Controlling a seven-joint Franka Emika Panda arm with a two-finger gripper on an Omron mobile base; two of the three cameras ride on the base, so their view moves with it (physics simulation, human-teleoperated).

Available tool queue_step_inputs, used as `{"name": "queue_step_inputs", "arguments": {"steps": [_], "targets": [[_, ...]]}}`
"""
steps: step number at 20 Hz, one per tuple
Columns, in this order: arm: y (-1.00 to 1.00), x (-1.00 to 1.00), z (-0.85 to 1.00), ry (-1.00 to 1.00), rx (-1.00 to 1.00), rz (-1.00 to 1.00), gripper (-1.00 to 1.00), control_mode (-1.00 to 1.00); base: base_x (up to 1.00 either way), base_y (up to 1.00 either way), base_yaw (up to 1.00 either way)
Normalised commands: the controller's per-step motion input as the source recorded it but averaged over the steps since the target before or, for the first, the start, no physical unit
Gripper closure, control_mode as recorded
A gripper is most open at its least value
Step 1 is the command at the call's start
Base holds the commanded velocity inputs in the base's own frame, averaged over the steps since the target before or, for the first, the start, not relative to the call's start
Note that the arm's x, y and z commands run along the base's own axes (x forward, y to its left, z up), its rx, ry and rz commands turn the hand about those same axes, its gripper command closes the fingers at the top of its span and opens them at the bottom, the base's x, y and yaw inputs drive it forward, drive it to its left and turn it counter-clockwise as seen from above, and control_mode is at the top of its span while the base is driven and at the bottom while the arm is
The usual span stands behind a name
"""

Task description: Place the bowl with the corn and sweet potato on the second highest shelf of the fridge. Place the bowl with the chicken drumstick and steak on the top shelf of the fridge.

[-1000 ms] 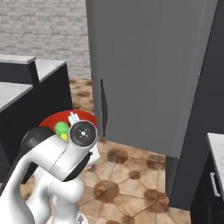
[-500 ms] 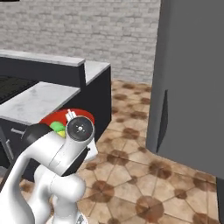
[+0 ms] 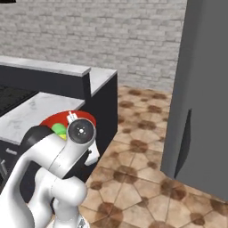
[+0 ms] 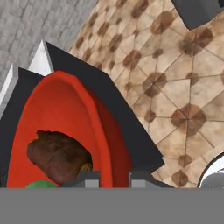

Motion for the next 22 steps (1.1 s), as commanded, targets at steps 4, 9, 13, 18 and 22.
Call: {"name": "queue_step_inputs", "arguments": {"steps": [4,9,13,18,22], "targets": [[0.0,0.0,0.0,0.0,0.0,0.0,1.0,1.0,0.58,0.02,0.0],[0.0,0.0,0.0,0.0,0.0,0.0,1.0,1.0,0.61,0.21,0.0],[0.0,0.0,0.0,0.0,0.0,0.0,1.0,1.0,0.73,0.36,0.0],[0.0,0.0,0.0,0.0,0.0,0.0,1.0,1.0,0.77,0.21,0.0],[0.0,0.0,0.0,0.0,0.0,0.0,1.0,1.0,0.76,0.0,-0.01]]}}
